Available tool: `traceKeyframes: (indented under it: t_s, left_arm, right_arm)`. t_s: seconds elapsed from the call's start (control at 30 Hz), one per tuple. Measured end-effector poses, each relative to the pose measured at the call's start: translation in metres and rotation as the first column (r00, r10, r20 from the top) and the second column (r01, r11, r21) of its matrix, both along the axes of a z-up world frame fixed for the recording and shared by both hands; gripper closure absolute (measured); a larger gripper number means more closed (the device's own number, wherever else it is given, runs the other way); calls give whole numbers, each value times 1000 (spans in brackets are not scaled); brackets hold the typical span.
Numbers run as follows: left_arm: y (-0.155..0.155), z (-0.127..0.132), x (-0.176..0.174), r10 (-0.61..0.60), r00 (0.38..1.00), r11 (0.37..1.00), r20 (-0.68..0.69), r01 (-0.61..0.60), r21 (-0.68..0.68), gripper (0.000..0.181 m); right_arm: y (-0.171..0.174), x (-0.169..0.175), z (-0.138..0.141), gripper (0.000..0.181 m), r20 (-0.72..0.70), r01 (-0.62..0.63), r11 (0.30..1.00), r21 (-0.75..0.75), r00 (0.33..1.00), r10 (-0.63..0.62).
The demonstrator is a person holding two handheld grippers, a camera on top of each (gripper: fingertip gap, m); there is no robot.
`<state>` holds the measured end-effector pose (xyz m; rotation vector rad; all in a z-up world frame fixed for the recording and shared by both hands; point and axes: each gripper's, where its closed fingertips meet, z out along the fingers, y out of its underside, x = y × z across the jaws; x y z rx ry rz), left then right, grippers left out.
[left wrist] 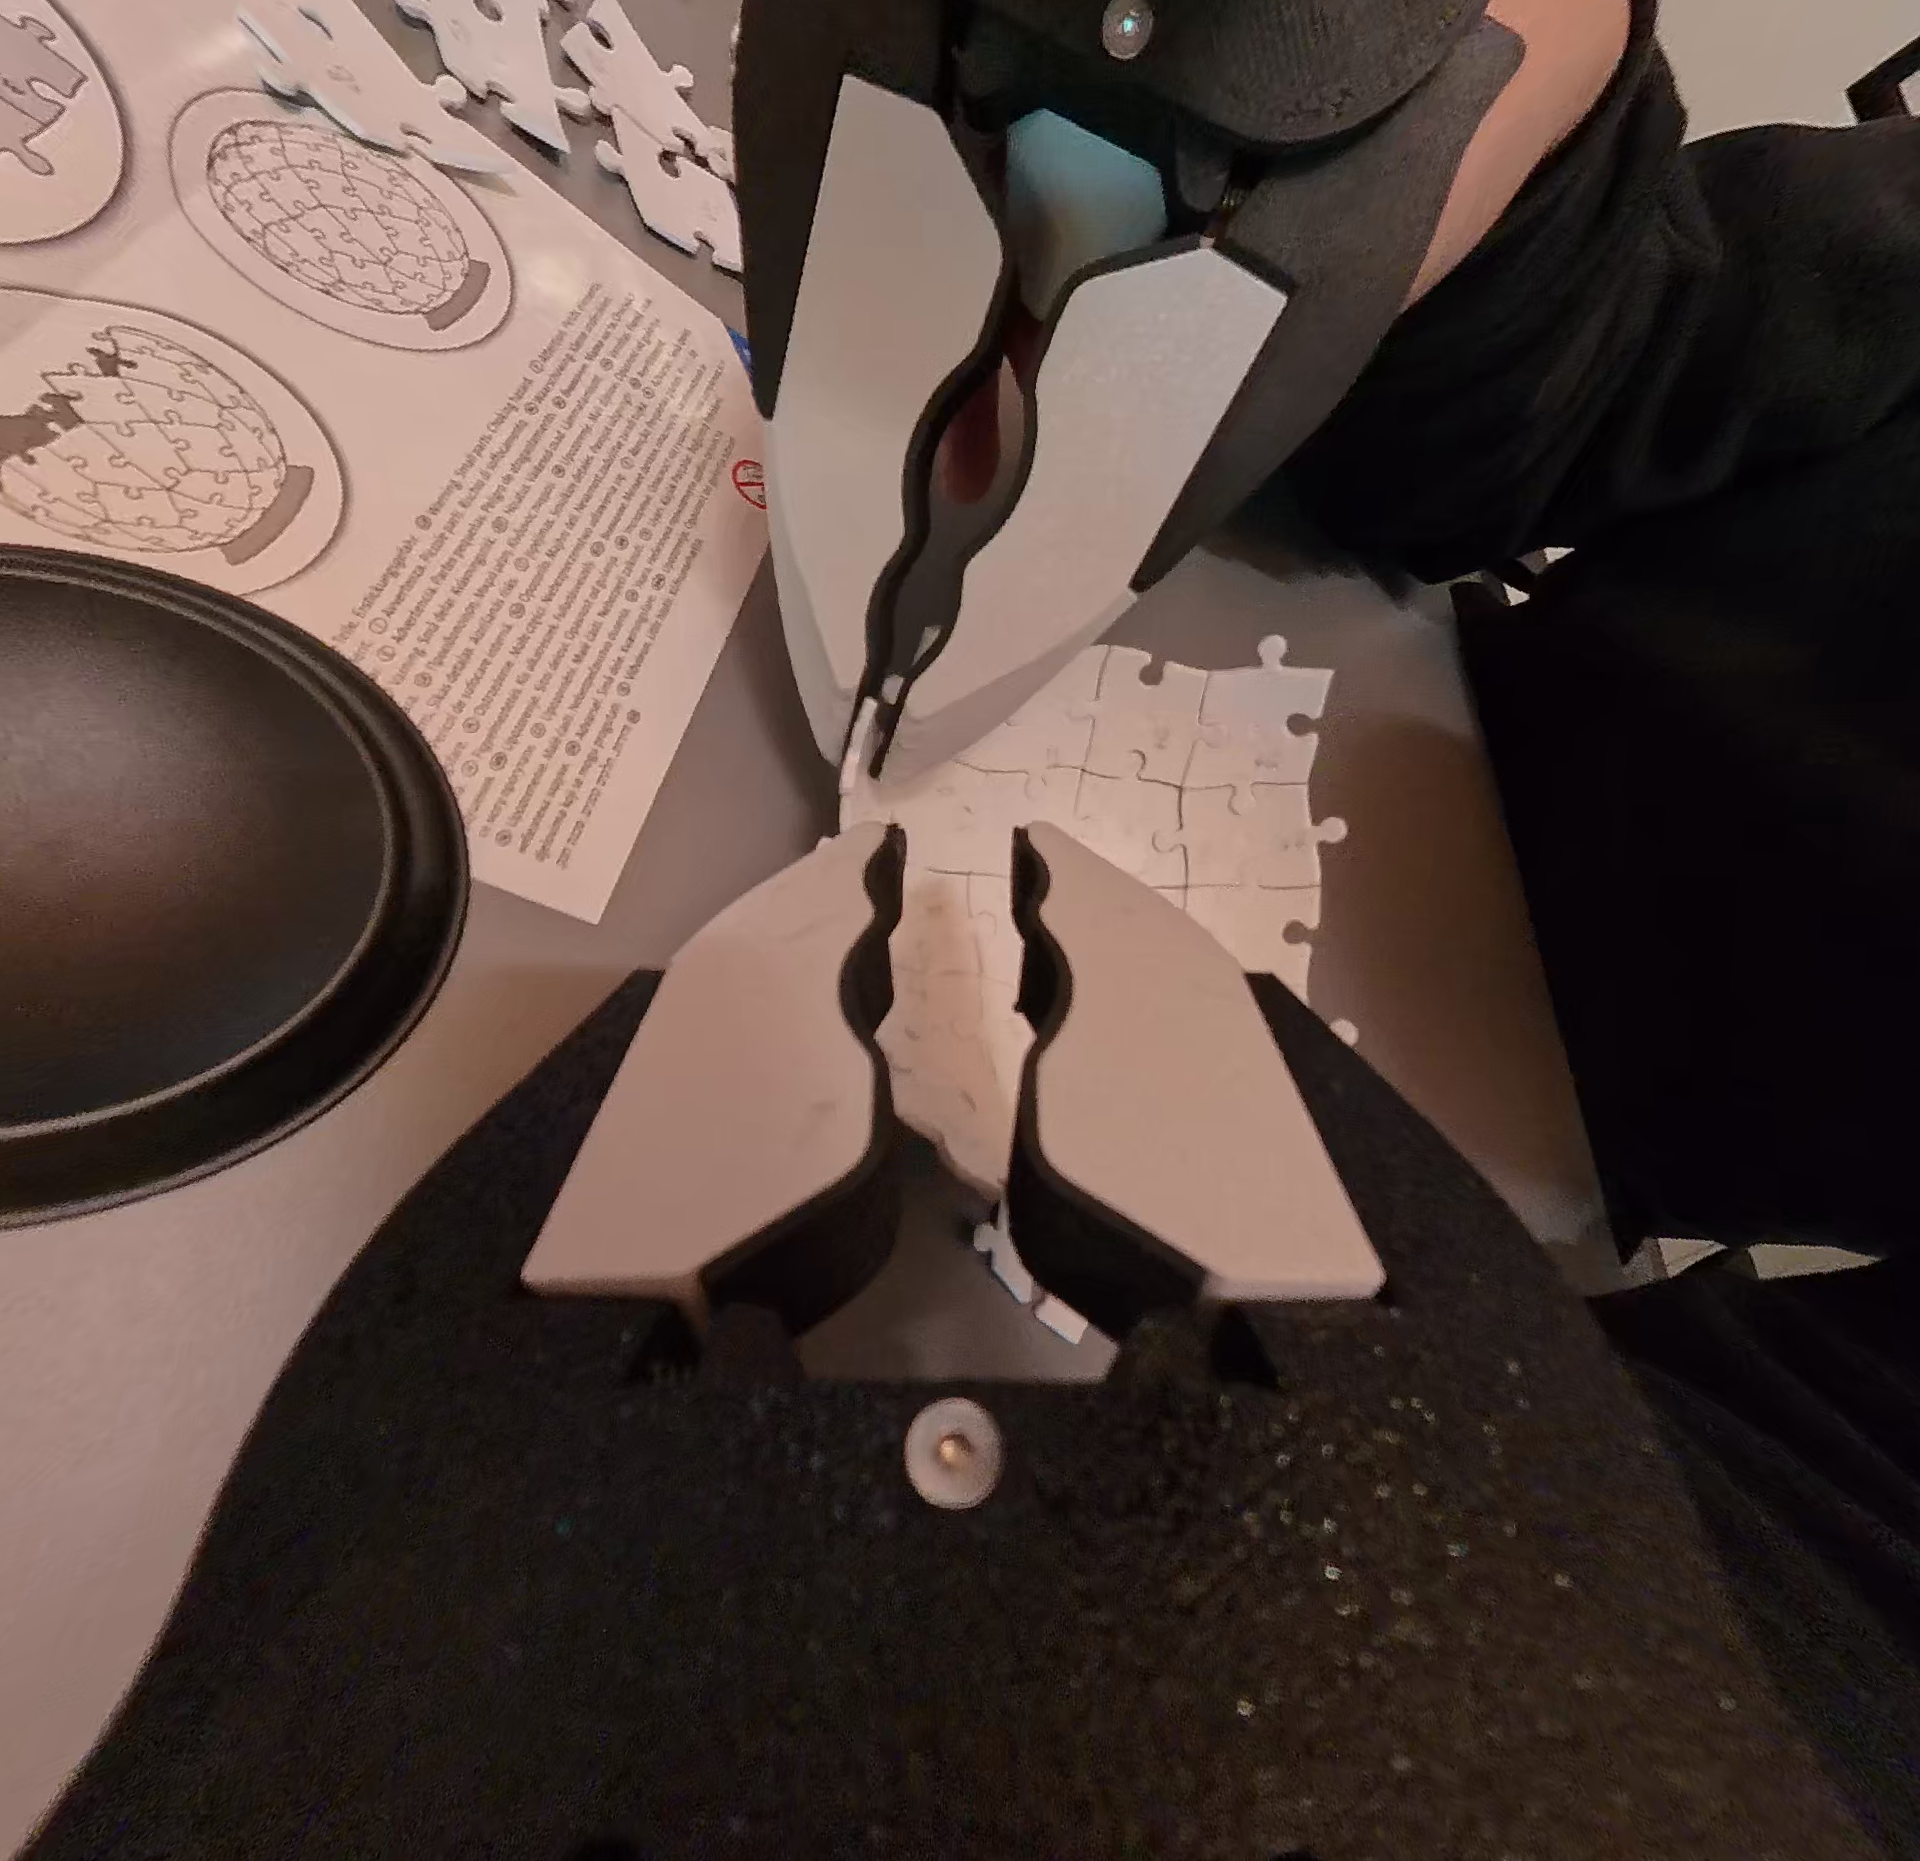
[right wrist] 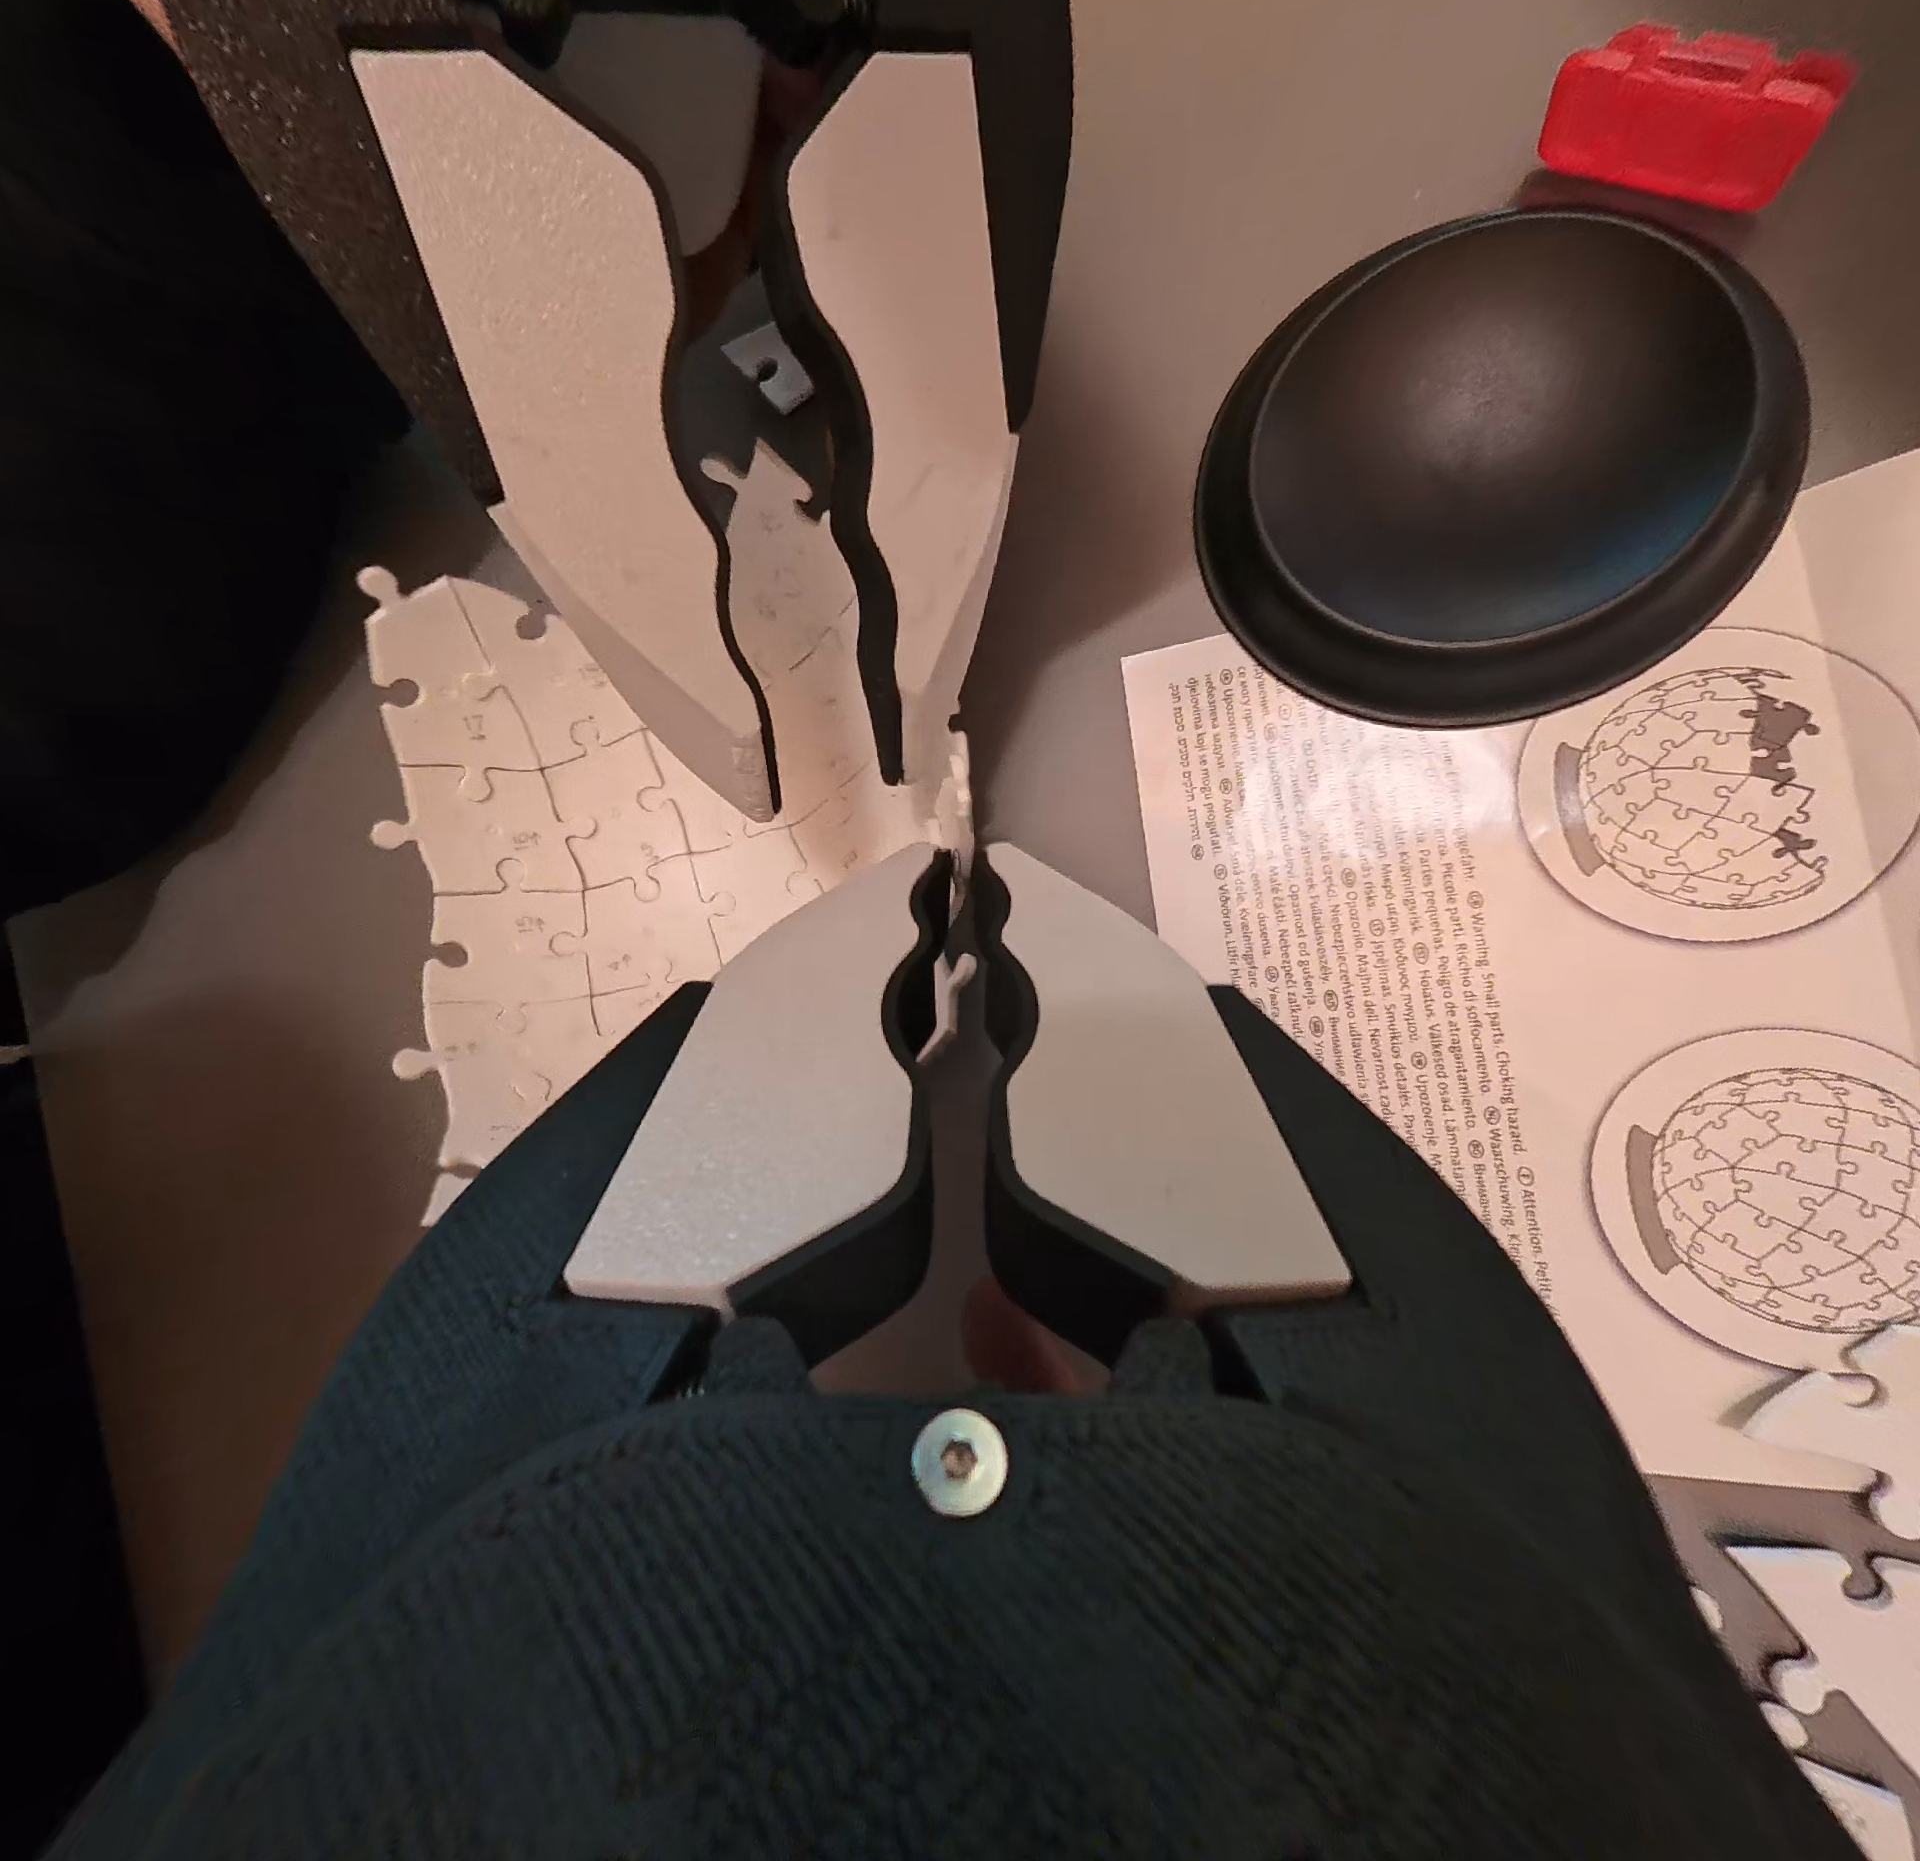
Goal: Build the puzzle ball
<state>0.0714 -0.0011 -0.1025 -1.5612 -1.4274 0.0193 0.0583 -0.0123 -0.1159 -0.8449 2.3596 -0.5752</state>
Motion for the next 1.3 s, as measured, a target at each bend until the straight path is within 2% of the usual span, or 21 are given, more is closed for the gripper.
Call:
traceKeyframes:
  t_s: [0.13,0.23,0.33,0.43,0.57,0.73,0.9,1.03,1.3]
  left_arm:
    - [-1,-1,0,6,1000,1000,5,-6,-4,162]
    - [-6,0,-3,33,999,999,-8,-33,-10,155]
    - [-21,3,-12,131,991,990,-29,-132,-39,147]
    - [-31,-3,-15,205,978,978,28,-204,-42,147]
    - [-27,-23,-4,159,977,981,139,-142,-129,154]
    - [-16,-23,-3,72,989,984,125,-51,-168,168]
    - [-17,-20,-2,78,989,986,126,-58,-155,173]
    - [-15,-18,-3,81,988,990,130,-64,-129,170]
    - [-14,-15,-3,100,986,994,130,-92,-67,167]
  right_arm:
    - [-1,-1,-2,177,3,2,1000,6,1000,-3]
    - [-1,-2,-5,176,0,2,1000,13,1000,-2]
    - [-2,-2,-5,176,21,6,1000,24,1000,-7]
    - [-2,0,-4,177,42,7,1000,30,999,-8]
    - [-2,0,-3,176,52,7,999,31,999,-8]
    - [-1,2,-3,176,56,-4,999,36,998,2]
    - [-3,3,-2,173,46,-16,1000,22,999,15]
    - [-4,0,-4,168,-14,-54,999,-3,998,54]
    - [-9,0,-3,170,-109,-161,984,-72,982,153]
